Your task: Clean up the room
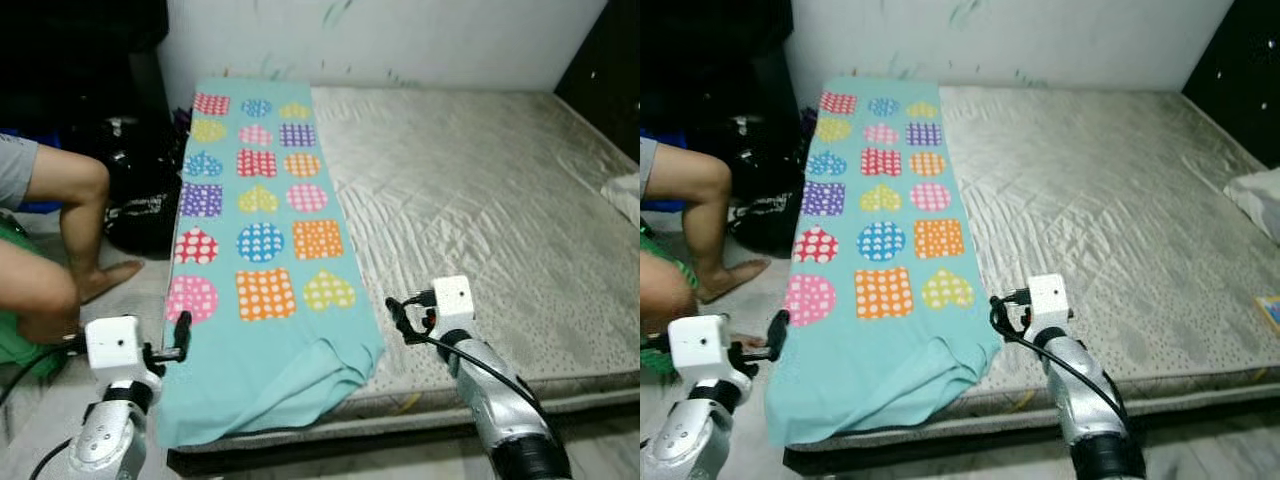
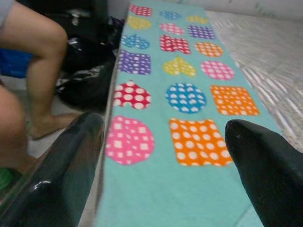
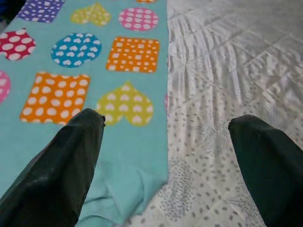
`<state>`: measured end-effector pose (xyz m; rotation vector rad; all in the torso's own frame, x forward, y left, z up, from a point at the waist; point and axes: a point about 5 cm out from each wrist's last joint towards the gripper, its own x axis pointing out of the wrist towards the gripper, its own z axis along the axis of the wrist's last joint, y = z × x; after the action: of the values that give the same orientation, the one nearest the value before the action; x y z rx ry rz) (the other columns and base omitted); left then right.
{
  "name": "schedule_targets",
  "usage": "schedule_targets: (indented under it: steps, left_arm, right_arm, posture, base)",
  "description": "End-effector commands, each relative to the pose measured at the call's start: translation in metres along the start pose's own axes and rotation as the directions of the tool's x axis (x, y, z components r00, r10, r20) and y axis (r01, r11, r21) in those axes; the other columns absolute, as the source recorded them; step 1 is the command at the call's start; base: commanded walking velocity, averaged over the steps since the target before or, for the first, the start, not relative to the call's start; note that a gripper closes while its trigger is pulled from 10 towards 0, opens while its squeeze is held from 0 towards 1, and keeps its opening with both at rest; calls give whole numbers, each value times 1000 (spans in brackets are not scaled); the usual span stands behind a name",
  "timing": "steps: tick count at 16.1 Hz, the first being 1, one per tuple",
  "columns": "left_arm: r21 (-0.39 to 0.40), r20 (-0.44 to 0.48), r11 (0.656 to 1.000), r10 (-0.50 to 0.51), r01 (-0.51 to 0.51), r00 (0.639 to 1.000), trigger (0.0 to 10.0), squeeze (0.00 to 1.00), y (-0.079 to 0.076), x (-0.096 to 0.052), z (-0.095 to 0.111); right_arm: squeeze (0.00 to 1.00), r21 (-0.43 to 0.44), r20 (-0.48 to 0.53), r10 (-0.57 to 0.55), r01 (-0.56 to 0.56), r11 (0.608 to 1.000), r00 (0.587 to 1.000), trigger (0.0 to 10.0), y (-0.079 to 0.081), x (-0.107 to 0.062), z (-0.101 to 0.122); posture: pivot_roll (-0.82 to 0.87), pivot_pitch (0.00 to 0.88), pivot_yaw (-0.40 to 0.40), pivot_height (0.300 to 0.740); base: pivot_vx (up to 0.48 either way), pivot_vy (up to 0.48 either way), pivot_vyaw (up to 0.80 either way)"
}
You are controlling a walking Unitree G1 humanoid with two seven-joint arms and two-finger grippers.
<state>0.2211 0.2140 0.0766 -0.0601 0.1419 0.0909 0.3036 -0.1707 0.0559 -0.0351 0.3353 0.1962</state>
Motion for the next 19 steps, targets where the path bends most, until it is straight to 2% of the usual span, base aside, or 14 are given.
schedule_targets:
  steps: [1,6,14,19]
  left_arm:
    - [5,8,1000,-18,18,1000,10000,0,-5,-1,3]
    - [-34,30,998,-46,47,998,10000,0,-14,2,7]
    - [-43,34,998,-50,51,998,10000,0,-17,1,9]
    - [-32,26,998,-51,51,998,10000,0,-18,2,10]
  right_arm:
    - [0,-7,1,-9,9,1000,1000,10000,-5,-3,2]
    - [0,3,0,-17,17,1000,1000,10000,-6,-6,6]
    - [0,10,17,9,-9,1000,1000,10000,2,-2,13]
    - [0,10,36,0,0,1000,999,10000,2,1,19]
  posture:
    - [15,147,-99,740]
    - [-3,167,-87,740]
    - [8,178,-91,740]
    - [12,178,-88,740]
  base:
    - [0,0,-431]
    - [0,114,-725]
    - [0,383,0]
    - [0,49,0]
